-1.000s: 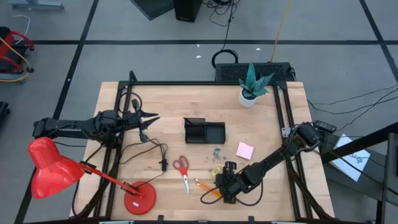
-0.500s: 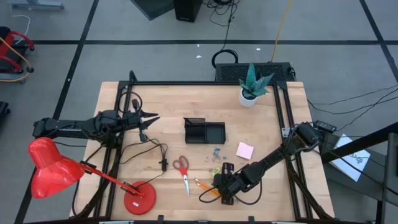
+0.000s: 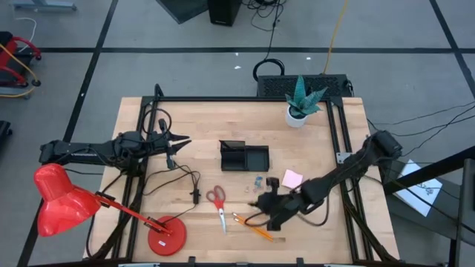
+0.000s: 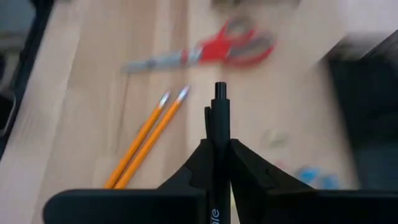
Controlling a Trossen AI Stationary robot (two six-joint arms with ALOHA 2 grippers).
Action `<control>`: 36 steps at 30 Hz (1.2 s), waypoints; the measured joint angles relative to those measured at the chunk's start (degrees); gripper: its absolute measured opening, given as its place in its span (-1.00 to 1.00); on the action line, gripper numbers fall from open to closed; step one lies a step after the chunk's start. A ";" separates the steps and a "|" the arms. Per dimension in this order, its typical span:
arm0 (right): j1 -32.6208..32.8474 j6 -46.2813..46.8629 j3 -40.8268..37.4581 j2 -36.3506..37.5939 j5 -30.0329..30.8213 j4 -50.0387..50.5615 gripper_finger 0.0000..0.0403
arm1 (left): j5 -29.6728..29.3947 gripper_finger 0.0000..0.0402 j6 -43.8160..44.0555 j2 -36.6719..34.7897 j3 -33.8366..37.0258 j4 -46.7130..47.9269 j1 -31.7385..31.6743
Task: Pick and place office supplies into organizer
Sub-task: Put the black pen into the black desk organizer
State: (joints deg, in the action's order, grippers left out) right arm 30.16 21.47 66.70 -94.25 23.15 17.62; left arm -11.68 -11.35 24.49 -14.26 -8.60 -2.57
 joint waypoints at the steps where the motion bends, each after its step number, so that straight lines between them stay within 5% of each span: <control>1: -0.49 -2.08 0.03 1.22 1.11 -1.31 -0.85 | 0.03 -0.69 -0.03 0.00 0.00 -0.01 0.01; 7: -4.47 -15.98 0.04 4.04 1.25 -8.80 -0.90 | 0.11 -0.69 -0.09 0.00 0.00 0.64 0.02; 20: -18.53 -33.91 -0.92 4.41 -18.15 -18.03 -0.89 | 0.15 -0.69 -0.28 0.00 0.00 2.05 0.04; 28: -31.65 -34.53 -11.64 4.43 -34.46 -39.17 -0.88 | -0.27 -0.69 -2.28 0.00 0.00 3.14 0.04; 36: -36.83 -33.29 -18.39 4.43 -35.51 -51.06 -0.88 | -0.40 -0.69 -4.73 0.00 0.00 2.40 0.02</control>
State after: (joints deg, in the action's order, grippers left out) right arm -6.68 -11.82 48.31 -89.82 -12.36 -33.45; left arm -12.08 -16.08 24.49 -14.26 -6.20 -2.55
